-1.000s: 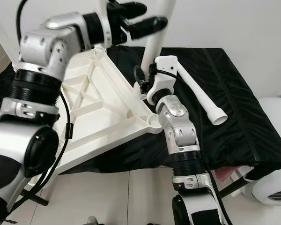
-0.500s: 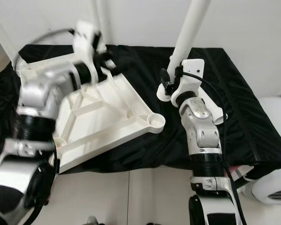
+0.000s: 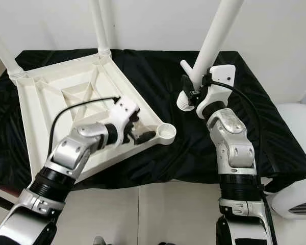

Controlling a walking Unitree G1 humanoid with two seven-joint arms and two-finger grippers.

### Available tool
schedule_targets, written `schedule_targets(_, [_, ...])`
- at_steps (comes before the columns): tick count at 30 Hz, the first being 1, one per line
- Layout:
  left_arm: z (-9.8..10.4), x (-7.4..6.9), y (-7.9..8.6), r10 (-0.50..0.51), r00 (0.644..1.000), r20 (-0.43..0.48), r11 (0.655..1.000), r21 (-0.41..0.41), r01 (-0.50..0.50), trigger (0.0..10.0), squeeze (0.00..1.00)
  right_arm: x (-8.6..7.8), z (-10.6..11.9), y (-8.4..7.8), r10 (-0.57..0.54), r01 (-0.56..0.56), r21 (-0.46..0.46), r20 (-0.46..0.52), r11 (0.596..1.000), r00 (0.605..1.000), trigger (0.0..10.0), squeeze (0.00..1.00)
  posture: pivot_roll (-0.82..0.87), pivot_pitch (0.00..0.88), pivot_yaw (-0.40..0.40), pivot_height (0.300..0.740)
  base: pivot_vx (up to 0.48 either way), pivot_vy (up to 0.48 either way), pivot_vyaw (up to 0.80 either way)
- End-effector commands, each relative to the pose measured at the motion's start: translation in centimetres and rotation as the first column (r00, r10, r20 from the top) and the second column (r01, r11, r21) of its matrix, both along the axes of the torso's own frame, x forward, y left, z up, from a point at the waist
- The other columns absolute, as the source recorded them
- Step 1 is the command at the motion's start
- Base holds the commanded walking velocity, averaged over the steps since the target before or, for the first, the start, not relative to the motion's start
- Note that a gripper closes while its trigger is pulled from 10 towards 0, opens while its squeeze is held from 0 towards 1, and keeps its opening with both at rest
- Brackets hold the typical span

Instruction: Building children table

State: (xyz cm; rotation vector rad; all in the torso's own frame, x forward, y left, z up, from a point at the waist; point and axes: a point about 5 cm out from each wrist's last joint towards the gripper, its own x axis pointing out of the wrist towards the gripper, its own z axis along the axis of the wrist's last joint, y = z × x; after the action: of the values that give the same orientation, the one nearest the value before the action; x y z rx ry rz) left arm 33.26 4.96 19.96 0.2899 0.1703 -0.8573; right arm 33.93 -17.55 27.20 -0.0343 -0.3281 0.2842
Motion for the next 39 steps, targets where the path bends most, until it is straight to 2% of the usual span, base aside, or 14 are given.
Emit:
schedule_targets(1, [-1.0,-0.6,0.0,-0.013,1.000,0.003,0.999,0.050,0.013,10.0,0.00,-0.4,0.4,-0.2,0.009,-0.009,-0.002,0.017,1.000,1.000,10.0,0.00,-0.08,0.122,0.032,0.740,0.000,0.000,0.00])
schedule_targets(3, [-2.2,-1.1,-0.3,-0.038,0.999,-0.010,0.996,0.082,0.039,10.0,0.00,-0.5,0.3,-0.5,0.005,-0.005,-0.004,0.015,1.000,1.000,10.0,0.00,-0.07,0.117,0.030,0.740,0.000,0.000,0.00])
schedule_targets(10, [-2.7,-1.5,-1.0,-0.061,0.998,0.019,0.992,0.108,0.059,10.0,0.00,-0.5,0.2,-0.6,0.005,-0.005,-0.009,0.010,1.000,1.000,10.0,0.00,-0.06,0.104,0.025,0.740,0.000,0.000,0.00])
schedule_targets(18, [-3.9,-2.1,-1.6,-0.088,0.996,0.008,0.985,0.148,0.086,10.0,0.00,-0.4,0.3,-0.6,0.010,-0.010,-0.015,0.013,1.000,1.000,10.0,0.00,-0.07,0.095,0.028,0.740,0.000,0.000,0.00])
schedule_targets(26, [-4.8,-1.5,-1.8,-0.074,0.997,-0.019,0.982,0.174,0.076,10.0,0.00,-0.4,0.5,-0.7,0.008,-0.008,-0.021,0.019,1.000,1.000,10.0,0.00,-0.08,0.096,0.031,0.740,0.000,0.000,0.00])
schedule_targets(31, [-5.1,-0.5,-1.7,-0.012,0.997,-0.075,0.983,0.183,0.026,10.0,0.00,-0.5,0.5,-0.8,0.001,-0.001,-0.024,0.021,1.000,1.000,10.0,0.00,-0.09,0.092,0.035,0.740,0.000,0.000,0.00])
schedule_targets(32, [-4.9,-0.3,-1.7,-0.010,0.997,-0.073,0.985,0.173,0.022,9.6,0.00,-0.5,0.5,-0.8,0.000,0.000,-0.024,0.022,1.000,1.000,10.0,0.00,-0.09,0.092,0.035,0.740,0.000,0.000,0.00])
schedule_targets(34, [-4.7,-0.1,-1.7,-0.008,0.997,-0.078,0.987,0.159,0.021,9.6,0.00,-0.5,0.5,-0.8,-0.001,0.001,-0.025,0.022,1.000,1.000,10.0,0.00,-0.09,0.088,0.039,0.740,0.000,0.000,0.00])
schedule_targets(35, [-4.4,0.1,-1.8,0.000,0.997,-0.074,0.989,0.150,0.011,9.0,0.00,-0.6,0.5,-0.9,-0.001,0.002,-0.026,0.022,1.000,1.000,10.0,0.00,-0.09,0.088,0.039,0.740,0.000,0.000,0.00])
schedule_targets(36, [-4.2,0.3,-1.8,0.006,0.997,-0.071,0.989,0.145,0.004,9.0,0.00,-0.6,0.4,-0.9,-0.002,0.002,-0.026,0.022,1.000,1.000,10.0,0.00,-0.09,0.088,0.039,0.740,0.000,0.000,0.00])
schedule_targets(37, [-4.0,0.4,-1.9,0.002,0.997,-0.072,0.990,0.138,0.008,5.1,0.00,-0.6,0.4,-0.9,-0.002,0.003,-0.027,0.022,1.000,1.000,10.0,0.00,-0.09,0.088,0.039,0.740,0.000,0.000,0.00])
schedule_targets(39, [-3.8,0.5,-2.0,0.001,0.997,-0.072,0.992,0.128,0.008,5.1,0.00,-0.6,0.4,-0.9,-0.002,0.003,-0.027,0.022,1.000,1.000,10.0,0.00,-0.09,0.088,0.039,0.740,0.000,0.000,0.00])
